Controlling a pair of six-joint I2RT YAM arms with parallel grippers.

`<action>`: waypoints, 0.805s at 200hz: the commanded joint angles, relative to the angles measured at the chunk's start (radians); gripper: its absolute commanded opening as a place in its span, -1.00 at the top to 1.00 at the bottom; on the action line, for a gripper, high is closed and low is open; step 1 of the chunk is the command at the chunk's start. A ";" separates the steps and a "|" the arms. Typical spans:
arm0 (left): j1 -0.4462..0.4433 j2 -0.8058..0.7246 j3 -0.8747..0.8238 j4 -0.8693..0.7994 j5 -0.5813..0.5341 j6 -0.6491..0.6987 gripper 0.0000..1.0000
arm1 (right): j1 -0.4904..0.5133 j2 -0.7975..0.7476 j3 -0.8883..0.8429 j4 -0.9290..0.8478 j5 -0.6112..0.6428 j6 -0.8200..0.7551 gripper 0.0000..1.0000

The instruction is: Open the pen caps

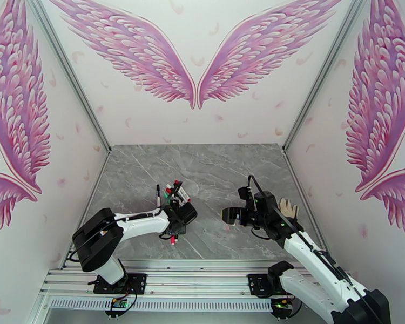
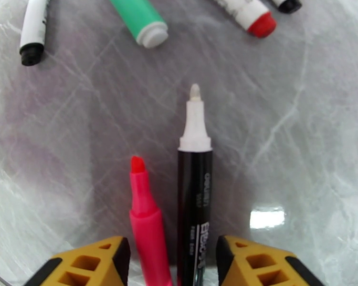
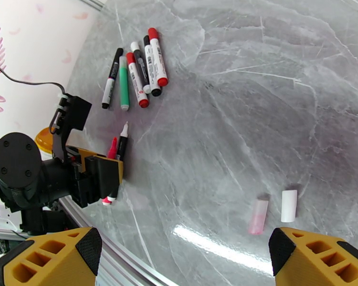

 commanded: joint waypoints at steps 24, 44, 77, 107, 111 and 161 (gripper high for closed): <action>0.011 0.008 0.000 0.007 -0.018 0.000 0.10 | 0.010 0.000 -0.015 -0.005 0.005 -0.015 -0.98; 0.024 0.007 -0.009 -0.003 -0.028 0.012 0.16 | 0.010 0.001 -0.013 -0.004 0.006 -0.015 -0.98; 0.054 -0.007 -0.023 -0.014 -0.050 0.059 0.23 | 0.010 0.001 -0.014 -0.007 0.009 -0.015 -0.98; 0.088 -0.037 -0.041 -0.021 -0.068 0.119 0.24 | 0.010 0.002 -0.012 -0.006 0.010 -0.015 -0.97; 0.093 -0.041 -0.046 -0.018 -0.068 0.128 0.25 | 0.010 0.003 -0.012 -0.007 0.010 -0.015 -0.98; 0.153 -0.107 -0.102 0.020 -0.042 0.177 0.12 | 0.010 0.004 -0.012 -0.008 0.014 -0.014 -0.98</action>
